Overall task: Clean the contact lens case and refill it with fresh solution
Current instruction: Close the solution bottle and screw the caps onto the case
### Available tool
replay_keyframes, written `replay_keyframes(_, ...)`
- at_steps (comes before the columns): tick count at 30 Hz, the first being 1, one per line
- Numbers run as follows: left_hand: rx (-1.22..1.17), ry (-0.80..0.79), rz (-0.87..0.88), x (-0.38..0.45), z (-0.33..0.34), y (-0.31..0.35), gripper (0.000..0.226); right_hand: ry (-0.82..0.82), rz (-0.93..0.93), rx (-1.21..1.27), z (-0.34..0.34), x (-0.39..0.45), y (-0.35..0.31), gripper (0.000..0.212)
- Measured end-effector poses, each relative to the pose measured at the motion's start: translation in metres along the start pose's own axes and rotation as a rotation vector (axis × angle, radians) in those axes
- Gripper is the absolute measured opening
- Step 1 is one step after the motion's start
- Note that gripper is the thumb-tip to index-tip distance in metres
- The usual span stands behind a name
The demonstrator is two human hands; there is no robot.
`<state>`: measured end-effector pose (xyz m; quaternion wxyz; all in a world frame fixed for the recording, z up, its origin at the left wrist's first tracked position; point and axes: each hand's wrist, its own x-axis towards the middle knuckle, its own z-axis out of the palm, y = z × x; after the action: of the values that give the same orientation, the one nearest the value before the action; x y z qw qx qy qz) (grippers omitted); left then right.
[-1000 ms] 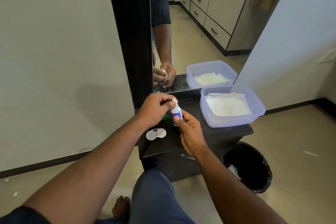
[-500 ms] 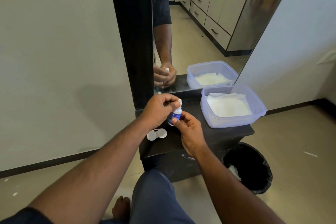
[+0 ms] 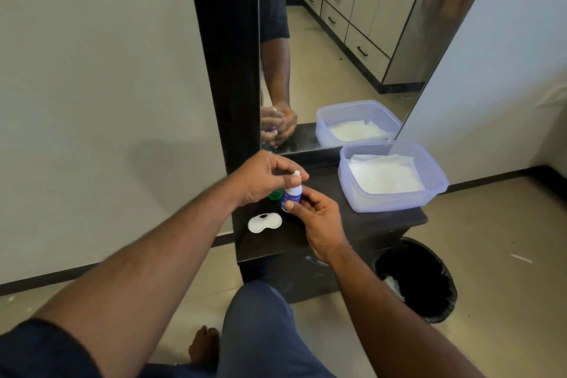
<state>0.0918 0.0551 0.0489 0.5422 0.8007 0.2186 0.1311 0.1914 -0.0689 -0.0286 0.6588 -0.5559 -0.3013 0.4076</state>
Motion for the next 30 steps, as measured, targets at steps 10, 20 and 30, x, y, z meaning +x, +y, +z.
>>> replay_keyframes(10,0.495,0.327,-0.259,-0.032,-0.014,-0.041,0.05,0.314,-0.051,-0.341,-0.002,0.016,-0.014,0.041)
replay_keyframes(20,0.749,0.307,-0.371,-0.015,0.003,-0.049,0.051,0.338,-0.019,-0.653,0.005,0.015,-0.012,0.039)
replay_keyframes(30,0.437,0.467,-0.37,-0.017,-0.013,-0.051,0.028,0.151,-0.096,-0.612,-0.008,-0.016,0.0,0.023)
